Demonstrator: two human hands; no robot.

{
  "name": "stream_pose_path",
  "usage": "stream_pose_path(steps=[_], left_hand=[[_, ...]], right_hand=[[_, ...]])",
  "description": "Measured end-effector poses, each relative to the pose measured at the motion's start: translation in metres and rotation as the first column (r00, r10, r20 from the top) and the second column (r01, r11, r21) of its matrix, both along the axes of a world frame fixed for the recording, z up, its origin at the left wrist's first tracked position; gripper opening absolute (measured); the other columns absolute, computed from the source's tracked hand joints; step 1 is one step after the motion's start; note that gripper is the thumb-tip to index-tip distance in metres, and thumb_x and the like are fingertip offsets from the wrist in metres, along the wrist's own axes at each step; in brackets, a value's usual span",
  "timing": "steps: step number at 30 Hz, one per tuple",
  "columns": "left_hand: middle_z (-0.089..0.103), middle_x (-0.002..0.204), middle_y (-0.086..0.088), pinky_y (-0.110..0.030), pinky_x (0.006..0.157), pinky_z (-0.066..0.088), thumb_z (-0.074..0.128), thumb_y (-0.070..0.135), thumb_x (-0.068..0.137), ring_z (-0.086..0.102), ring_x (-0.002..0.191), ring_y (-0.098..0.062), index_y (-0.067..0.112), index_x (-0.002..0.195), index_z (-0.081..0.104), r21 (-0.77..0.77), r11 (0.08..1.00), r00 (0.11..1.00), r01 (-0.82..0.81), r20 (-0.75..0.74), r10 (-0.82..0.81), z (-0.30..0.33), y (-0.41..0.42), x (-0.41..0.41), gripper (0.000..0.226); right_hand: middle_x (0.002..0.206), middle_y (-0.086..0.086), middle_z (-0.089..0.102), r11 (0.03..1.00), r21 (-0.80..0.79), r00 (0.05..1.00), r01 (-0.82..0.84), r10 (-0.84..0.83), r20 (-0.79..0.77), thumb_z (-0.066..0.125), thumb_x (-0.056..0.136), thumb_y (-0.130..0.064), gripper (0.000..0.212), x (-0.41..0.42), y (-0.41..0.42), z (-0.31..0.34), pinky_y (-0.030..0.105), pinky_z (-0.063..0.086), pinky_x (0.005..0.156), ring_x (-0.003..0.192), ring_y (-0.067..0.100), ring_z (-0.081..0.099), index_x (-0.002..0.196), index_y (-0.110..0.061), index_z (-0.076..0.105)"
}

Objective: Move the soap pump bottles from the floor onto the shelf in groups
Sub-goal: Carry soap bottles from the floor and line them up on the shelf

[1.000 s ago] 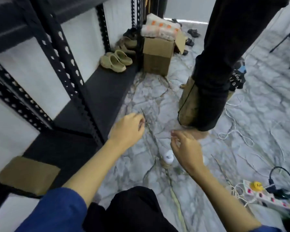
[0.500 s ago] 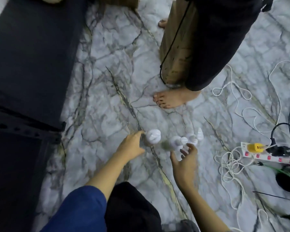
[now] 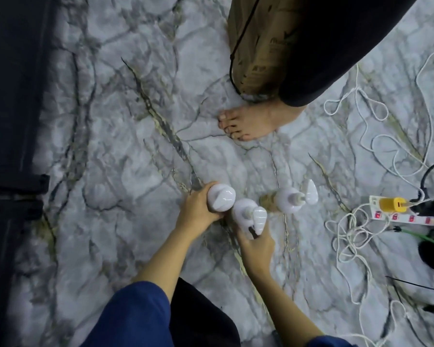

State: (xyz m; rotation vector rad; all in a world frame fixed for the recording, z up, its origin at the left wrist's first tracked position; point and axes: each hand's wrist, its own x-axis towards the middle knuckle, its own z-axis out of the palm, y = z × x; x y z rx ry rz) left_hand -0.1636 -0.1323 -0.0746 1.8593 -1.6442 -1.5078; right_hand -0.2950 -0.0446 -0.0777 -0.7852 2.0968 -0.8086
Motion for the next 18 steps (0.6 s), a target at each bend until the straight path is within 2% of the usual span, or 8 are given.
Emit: stream_pose_path(steps=[3, 7, 10, 12, 15, 16, 18], left_hand=[[0.061, 0.126, -0.004, -0.027, 0.090, 0.045, 0.082, 0.014, 0.067, 0.055, 0.117, -0.023, 0.025, 0.137, 0.047, 0.020, 1.000, 1.000, 0.002, -0.004, -0.002, -0.009, 0.000, 0.000, 0.080], [0.061, 0.123, 0.000, -0.018, 0.085, 0.040, 0.081, 0.012, 0.069, 0.055, 0.113, -0.016, 0.022, 0.131, 0.052, 0.024, 0.999, 0.995, -0.044, -0.092, 0.046, -0.008, 0.003, 0.003, 0.070], [0.061, 0.123, 0.002, -0.027, 0.091, 0.046, 0.081, 0.011, 0.066, 0.055, 0.115, -0.016, 0.023, 0.128, 0.054, 0.018, 1.000, 0.992, -0.024, -0.123, 0.026, -0.009, 0.007, 0.009, 0.069], [0.061, 0.120, 0.004, -0.034, 0.092, 0.049, 0.082, 0.014, 0.064, 0.057, 0.113, -0.017, 0.028, 0.124, 0.055, 0.011, 1.000, 0.991, -0.008, -0.137, 0.010, -0.007, 0.009, 0.015, 0.067], [0.063, 0.114, 0.012, -0.030, 0.090, 0.049, 0.082, 0.025, 0.065, 0.058, 0.108, -0.010, 0.040, 0.117, 0.053, 0.051, 0.999, 0.983, -0.019, -0.179, 0.028, 0.011, 0.011, 0.019, 0.062], [0.062, 0.115, 0.013, -0.031, 0.090, 0.050, 0.083, 0.032, 0.063, 0.057, 0.109, -0.010, 0.044, 0.116, 0.052, 0.064, 0.997, 0.977, -0.044, -0.205, 0.057, 0.020, 0.010, 0.020, 0.062], [0.058, 0.122, 0.009, -0.039, 0.091, 0.052, 0.081, 0.049, 0.056, 0.057, 0.111, -0.012, 0.044, 0.122, 0.049, 0.059, 0.993, 0.962, -0.106, -0.246, 0.117, 0.038, 0.007, 0.022, 0.073]], right_hand=[[0.094, -0.007, 0.067, 0.997, 0.077, 1.000, -0.019, 0.018, 0.024, 0.073, 0.074, -0.032, 0.039, 0.003, -0.003, -0.011, 0.028, 0.052, 0.071, 0.085, 0.007, 0.064, 0.109, -0.025, 0.056], [0.087, -0.005, 0.063, 0.993, 0.095, 0.994, -0.075, 0.067, 0.086, 0.066, 0.063, -0.050, 0.050, 0.004, -0.017, -0.006, 0.029, 0.047, 0.066, 0.075, 0.005, 0.059, 0.099, -0.017, 0.055], [0.089, -0.004, 0.067, 0.993, 0.102, 0.991, -0.062, 0.049, 0.125, 0.070, 0.059, -0.053, 0.051, 0.002, -0.018, 0.002, 0.038, 0.053, 0.074, 0.081, 0.010, 0.064, 0.097, -0.020, 0.060], [0.089, 0.000, 0.070, 0.997, 0.059, 0.988, -0.056, 0.046, 0.148, 0.078, 0.066, -0.040, 0.039, 0.001, -0.018, 0.014, 0.037, 0.055, 0.074, 0.082, 0.011, 0.066, 0.095, -0.020, 0.063], [0.082, -0.001, 0.069, 0.996, -0.063, 0.979, -0.061, 0.072, 0.191, 0.076, 0.075, -0.009, 0.026, -0.001, -0.024, 0.036, 0.028, 0.052, 0.066, 0.075, 0.005, 0.066, 0.095, -0.014, 0.061], [0.082, -0.002, 0.068, 0.992, -0.114, 0.974, -0.052, 0.076, 0.214, 0.074, 0.075, -0.001, 0.029, -0.001, -0.026, 0.043, 0.023, 0.051, 0.065, 0.074, 0.003, 0.065, 0.097, -0.013, 0.058], [0.098, -0.005, 0.064, 0.977, -0.211, 0.969, -0.021, 0.072, 0.235, 0.070, 0.076, 0.001, 0.051, 0.001, -0.032, 0.057, 0.019, 0.052, 0.073, 0.085, 0.002, 0.064, 0.118, -0.012, 0.045]])
